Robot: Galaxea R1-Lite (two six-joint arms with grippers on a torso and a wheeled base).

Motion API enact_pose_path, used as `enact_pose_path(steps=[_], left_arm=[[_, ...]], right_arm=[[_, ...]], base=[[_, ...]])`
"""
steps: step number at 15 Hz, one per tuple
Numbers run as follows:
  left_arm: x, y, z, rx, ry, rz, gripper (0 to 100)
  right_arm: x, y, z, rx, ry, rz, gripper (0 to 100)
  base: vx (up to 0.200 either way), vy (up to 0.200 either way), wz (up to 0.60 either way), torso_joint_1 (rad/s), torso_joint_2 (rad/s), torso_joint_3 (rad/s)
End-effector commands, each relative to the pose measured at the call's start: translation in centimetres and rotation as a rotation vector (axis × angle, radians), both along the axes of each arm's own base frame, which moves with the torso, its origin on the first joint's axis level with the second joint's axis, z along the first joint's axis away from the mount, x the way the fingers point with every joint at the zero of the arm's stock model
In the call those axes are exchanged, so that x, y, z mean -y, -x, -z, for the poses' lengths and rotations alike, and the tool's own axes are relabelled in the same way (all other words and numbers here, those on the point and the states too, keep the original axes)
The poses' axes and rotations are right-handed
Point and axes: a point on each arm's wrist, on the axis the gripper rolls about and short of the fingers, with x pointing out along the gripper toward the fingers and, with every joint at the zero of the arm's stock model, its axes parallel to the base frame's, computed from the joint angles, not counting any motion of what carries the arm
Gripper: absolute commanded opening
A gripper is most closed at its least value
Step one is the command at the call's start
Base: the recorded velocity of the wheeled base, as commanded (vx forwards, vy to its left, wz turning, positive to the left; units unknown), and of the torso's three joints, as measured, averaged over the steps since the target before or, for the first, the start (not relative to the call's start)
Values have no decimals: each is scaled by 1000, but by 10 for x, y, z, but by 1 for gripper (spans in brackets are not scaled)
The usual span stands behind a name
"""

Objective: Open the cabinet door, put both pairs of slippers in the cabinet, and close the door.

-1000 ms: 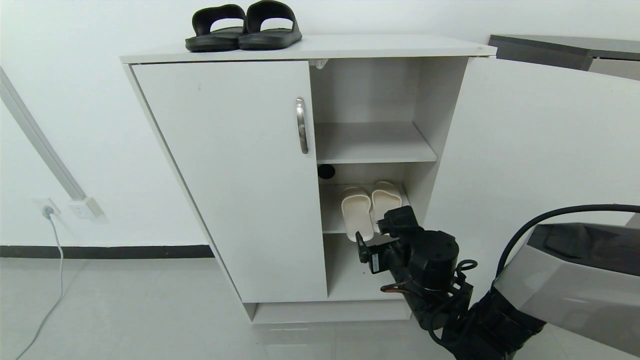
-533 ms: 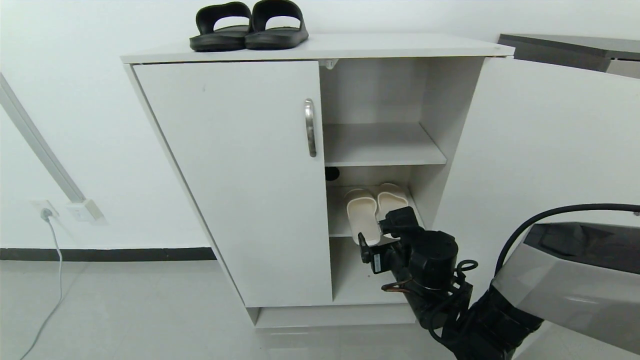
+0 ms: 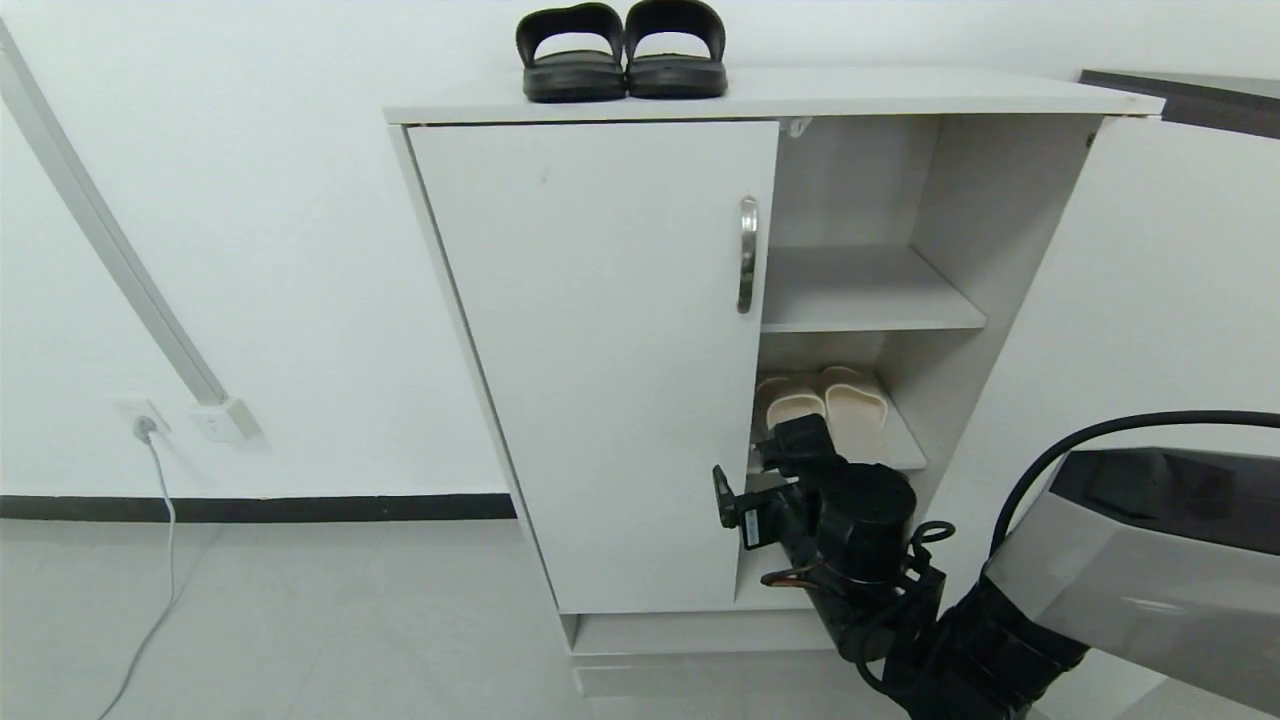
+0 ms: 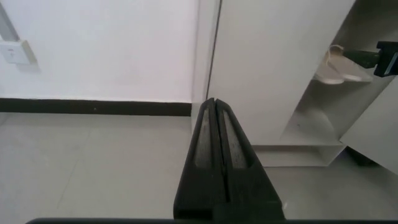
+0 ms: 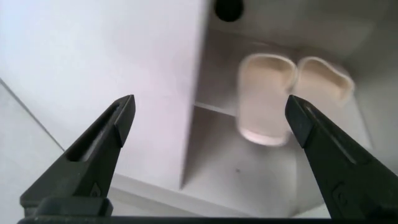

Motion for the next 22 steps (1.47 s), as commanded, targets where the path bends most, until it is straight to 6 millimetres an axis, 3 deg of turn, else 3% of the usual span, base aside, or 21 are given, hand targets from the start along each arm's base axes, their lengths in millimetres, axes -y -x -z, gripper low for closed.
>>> enact_pose_path(steps=[1,7,22], left_arm=[[0,0,0,-1,0,0,0],[0,0,0,-1,2,0,0],[0,0,0,-1,3,0,0]], right_arm=[[0,1,2,-6,7,-4,100],[0,0,2,-6,7,-2,100],[3,0,5,-5,50,3,100]], base=[[0,200,0,2,2,2],[0,200,0,2,2,2],[0,0,0,0,0,0]])
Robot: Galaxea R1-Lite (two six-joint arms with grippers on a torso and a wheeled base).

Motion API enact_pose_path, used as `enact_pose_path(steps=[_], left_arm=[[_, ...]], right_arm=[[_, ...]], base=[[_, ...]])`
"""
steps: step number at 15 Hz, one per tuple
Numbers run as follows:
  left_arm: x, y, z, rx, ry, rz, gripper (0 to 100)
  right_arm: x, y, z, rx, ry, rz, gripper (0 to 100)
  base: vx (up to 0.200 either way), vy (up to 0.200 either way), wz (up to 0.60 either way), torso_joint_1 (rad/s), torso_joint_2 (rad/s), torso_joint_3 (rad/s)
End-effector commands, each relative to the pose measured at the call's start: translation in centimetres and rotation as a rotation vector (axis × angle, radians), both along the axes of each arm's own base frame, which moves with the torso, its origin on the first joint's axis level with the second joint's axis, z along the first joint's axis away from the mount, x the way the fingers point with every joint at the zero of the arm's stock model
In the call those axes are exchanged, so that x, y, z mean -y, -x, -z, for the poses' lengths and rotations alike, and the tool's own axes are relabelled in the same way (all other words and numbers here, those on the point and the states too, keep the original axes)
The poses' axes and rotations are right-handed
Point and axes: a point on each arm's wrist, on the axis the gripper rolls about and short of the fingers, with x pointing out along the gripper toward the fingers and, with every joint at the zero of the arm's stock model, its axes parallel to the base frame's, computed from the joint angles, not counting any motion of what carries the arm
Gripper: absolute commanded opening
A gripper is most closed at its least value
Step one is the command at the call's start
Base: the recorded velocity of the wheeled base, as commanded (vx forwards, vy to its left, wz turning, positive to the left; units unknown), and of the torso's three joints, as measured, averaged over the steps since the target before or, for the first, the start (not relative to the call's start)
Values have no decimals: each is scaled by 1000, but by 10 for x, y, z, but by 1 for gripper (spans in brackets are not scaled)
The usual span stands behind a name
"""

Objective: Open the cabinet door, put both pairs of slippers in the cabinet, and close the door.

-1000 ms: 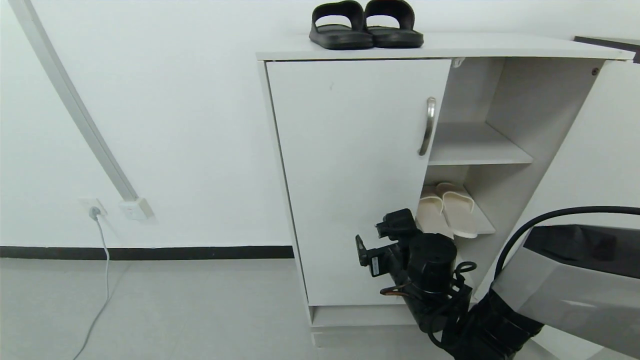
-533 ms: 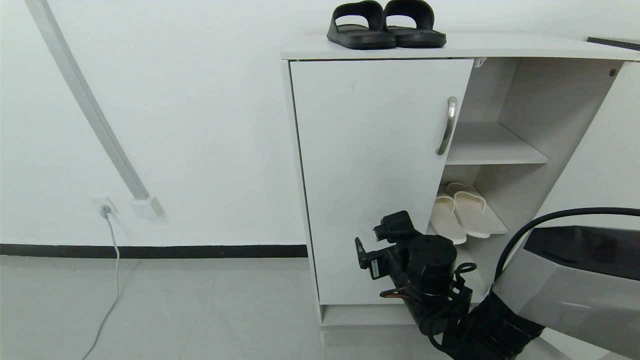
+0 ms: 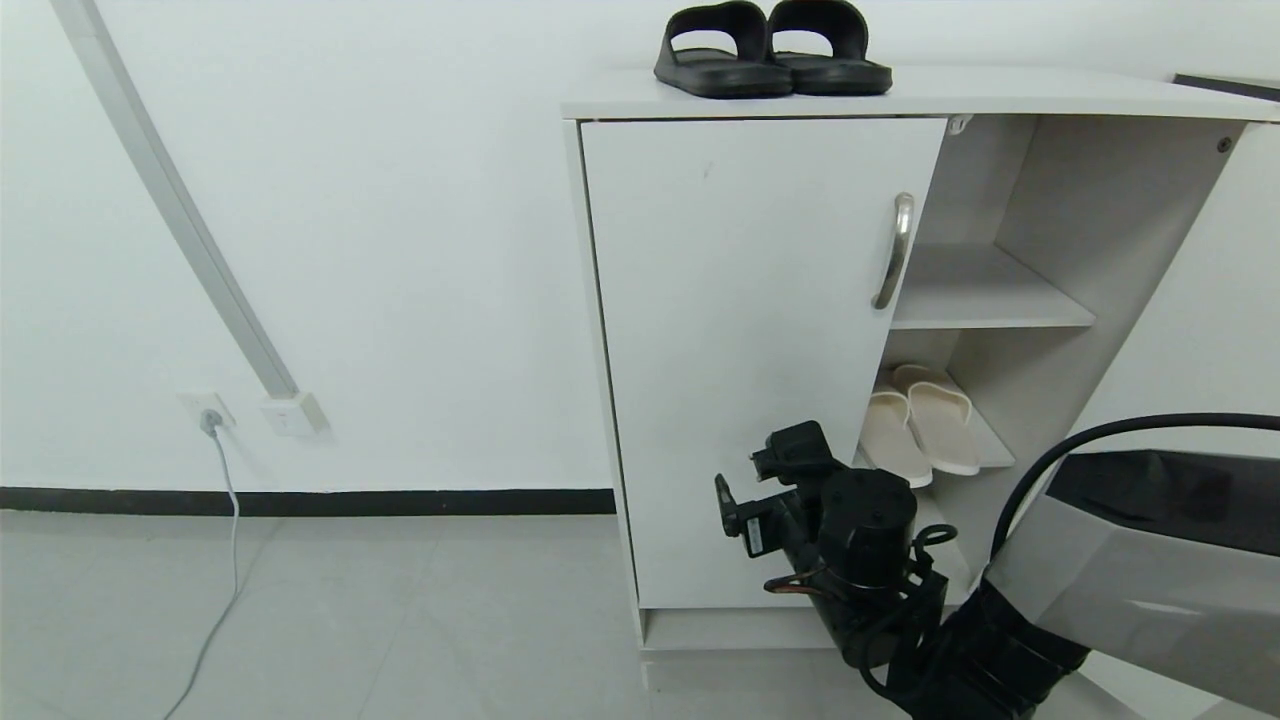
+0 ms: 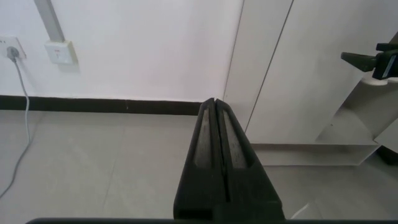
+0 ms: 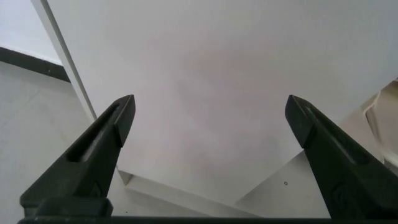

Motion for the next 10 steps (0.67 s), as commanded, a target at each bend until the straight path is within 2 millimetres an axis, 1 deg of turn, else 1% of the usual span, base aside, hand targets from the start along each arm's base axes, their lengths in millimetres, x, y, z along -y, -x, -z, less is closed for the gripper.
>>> enact_pose_path(steps=[1,6,9,10], left_arm=[[0,0,0,0,1,0,0],[0,0,0,0,-1,0,0],[0,0,0,0,1,0,0],[0,0,0,0,-1,0,0]], right_arm=[[0,-1,1,-2,2,1,100],[0,0,1,-3,3,0,100],[0,0,1,-3,3,0,100],[0,0,1,-4,4,0,100]], base=[[0,0,0,0,0,0],[0,0,0,0,-13,-16],[0,0,0,10,-180,-302],[0,0,0,56,-422,-378]])
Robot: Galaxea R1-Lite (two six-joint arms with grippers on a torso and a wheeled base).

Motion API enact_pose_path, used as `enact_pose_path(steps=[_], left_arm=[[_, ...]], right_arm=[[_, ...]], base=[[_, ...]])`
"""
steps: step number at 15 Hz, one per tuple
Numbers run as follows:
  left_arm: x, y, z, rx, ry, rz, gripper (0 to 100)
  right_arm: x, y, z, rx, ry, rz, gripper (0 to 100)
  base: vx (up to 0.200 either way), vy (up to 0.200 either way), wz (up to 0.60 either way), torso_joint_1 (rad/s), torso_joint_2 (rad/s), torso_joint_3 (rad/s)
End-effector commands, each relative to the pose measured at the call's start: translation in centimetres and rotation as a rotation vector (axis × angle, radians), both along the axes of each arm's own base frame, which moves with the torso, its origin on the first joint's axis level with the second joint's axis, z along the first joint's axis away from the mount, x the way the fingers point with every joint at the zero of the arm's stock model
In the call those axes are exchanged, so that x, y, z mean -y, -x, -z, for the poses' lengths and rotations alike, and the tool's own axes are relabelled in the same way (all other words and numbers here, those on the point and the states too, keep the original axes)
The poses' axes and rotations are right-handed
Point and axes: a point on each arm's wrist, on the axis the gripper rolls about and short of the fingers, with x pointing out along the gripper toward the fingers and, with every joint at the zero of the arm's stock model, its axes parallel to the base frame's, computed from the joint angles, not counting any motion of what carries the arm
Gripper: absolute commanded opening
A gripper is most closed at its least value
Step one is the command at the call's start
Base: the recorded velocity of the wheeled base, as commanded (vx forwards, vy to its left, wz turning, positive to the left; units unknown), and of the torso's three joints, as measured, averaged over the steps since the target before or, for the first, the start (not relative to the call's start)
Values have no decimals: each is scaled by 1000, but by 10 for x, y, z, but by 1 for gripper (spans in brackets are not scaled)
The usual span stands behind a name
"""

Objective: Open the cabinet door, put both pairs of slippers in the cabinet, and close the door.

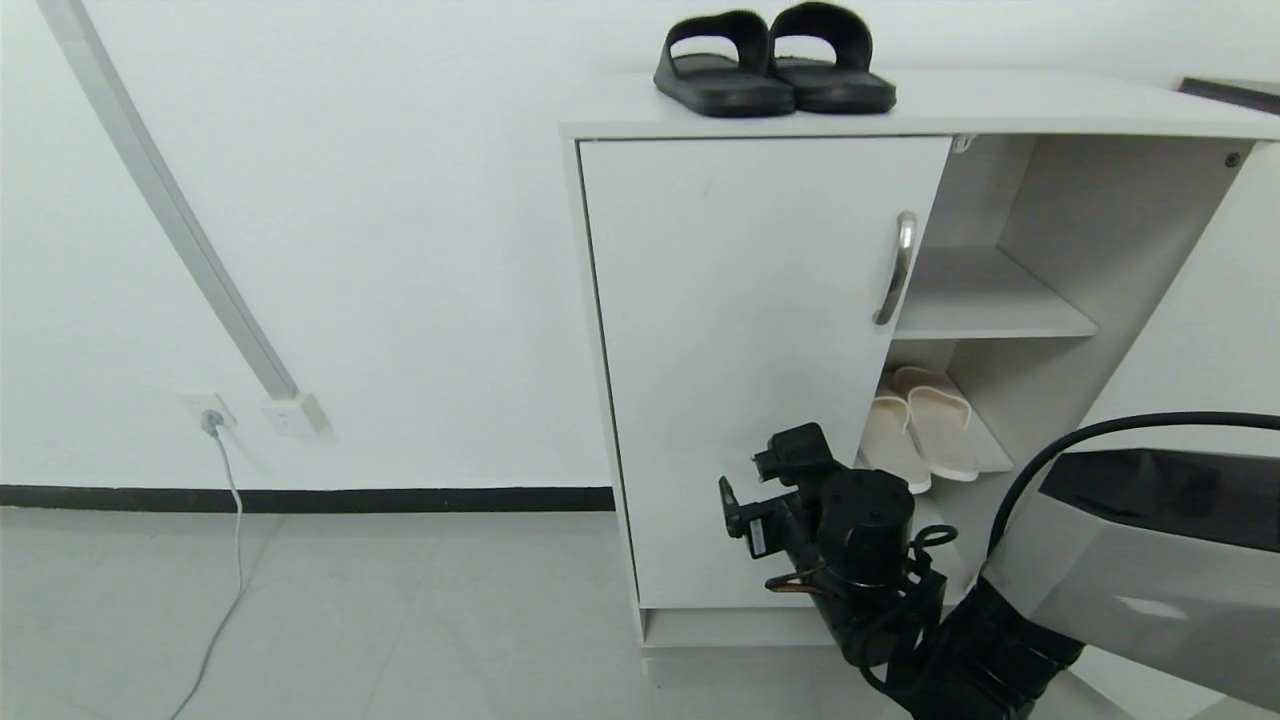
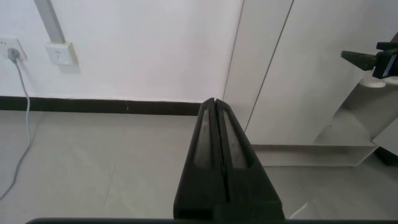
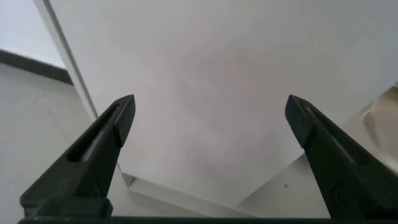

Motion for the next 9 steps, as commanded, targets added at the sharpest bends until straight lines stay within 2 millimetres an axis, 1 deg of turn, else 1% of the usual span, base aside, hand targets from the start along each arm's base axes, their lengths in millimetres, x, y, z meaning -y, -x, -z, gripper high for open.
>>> enact_pose_path(steps=[1,3,9], left_arm=[[0,0,0,2,0,0,0],[0,0,0,2,0,0,0],[0,0,0,3,0,0,0]], right_arm=[[-1,1,-1,3,-3,-5,100],[-1,1,0,2,-2,-5,100],[-1,1,0,1,1,-5,100]], base=[[0,0,0,41,-579,-369],[0,0,0,36,-508,-361],[0,0,0,125,-461,-339]])
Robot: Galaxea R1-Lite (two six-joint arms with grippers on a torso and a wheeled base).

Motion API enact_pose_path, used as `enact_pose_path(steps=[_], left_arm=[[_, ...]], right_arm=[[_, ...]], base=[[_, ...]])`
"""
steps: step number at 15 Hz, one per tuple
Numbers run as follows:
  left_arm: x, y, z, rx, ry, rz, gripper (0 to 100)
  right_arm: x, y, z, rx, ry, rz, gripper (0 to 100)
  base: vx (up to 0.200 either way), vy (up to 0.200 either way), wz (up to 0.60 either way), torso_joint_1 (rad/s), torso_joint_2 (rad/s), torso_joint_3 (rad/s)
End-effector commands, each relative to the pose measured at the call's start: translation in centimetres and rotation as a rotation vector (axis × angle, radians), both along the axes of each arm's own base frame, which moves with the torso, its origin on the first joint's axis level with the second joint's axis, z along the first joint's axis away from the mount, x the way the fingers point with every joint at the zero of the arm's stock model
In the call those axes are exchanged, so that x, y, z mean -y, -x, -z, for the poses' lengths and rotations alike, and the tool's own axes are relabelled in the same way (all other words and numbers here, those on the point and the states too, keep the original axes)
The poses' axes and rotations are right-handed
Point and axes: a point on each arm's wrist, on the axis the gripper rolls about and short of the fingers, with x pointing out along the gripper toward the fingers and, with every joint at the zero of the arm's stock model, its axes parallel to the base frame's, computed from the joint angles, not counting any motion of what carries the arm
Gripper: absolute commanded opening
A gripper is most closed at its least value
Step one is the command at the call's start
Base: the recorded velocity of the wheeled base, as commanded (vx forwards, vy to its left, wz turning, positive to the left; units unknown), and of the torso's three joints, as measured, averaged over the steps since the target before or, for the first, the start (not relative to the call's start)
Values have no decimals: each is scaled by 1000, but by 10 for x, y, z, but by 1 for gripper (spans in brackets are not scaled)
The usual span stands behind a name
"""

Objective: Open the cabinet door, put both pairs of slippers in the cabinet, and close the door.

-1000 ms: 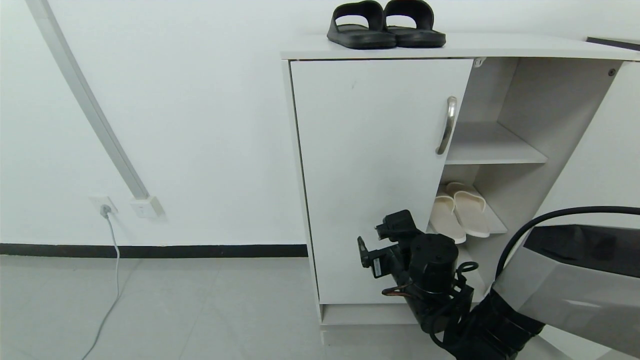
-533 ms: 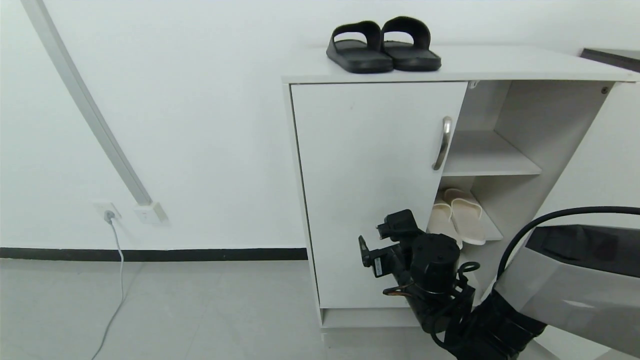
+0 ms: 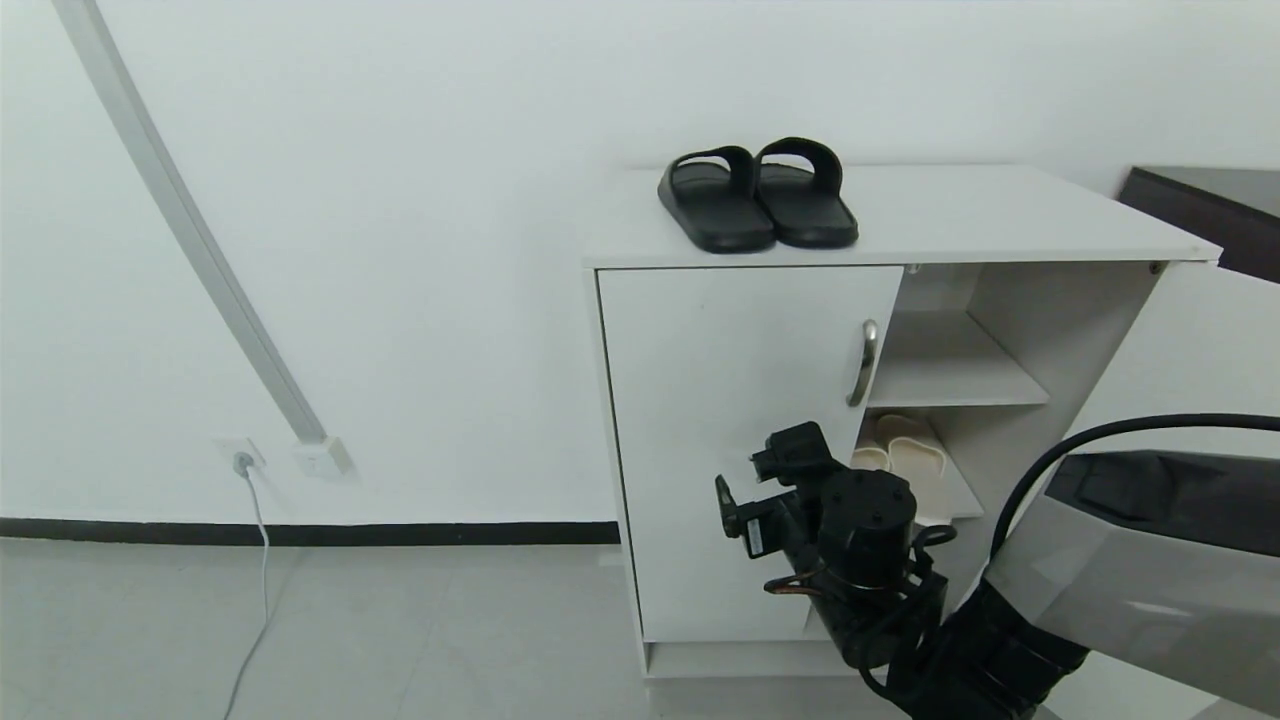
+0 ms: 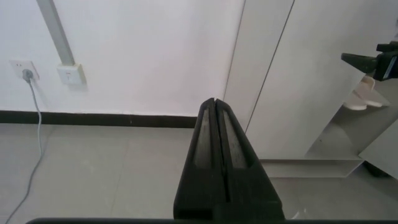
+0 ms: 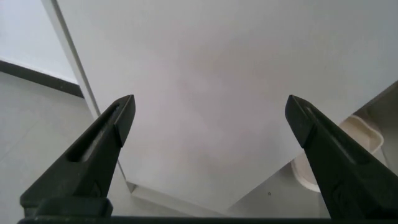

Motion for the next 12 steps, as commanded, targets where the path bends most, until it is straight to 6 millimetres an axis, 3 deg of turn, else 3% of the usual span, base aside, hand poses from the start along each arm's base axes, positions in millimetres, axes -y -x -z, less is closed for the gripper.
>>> enact_pose_path(steps=[1,12], left_arm=[[0,0,0,0,0,0,0],[0,0,0,0,0,0,0]], right_arm=[[-1,0,1,-1,1,-2,100],[-1,0,2,-1,2,0,100]], base=[[0,0,0,154,-476,-330],[0,0,0,189,-504,-312]])
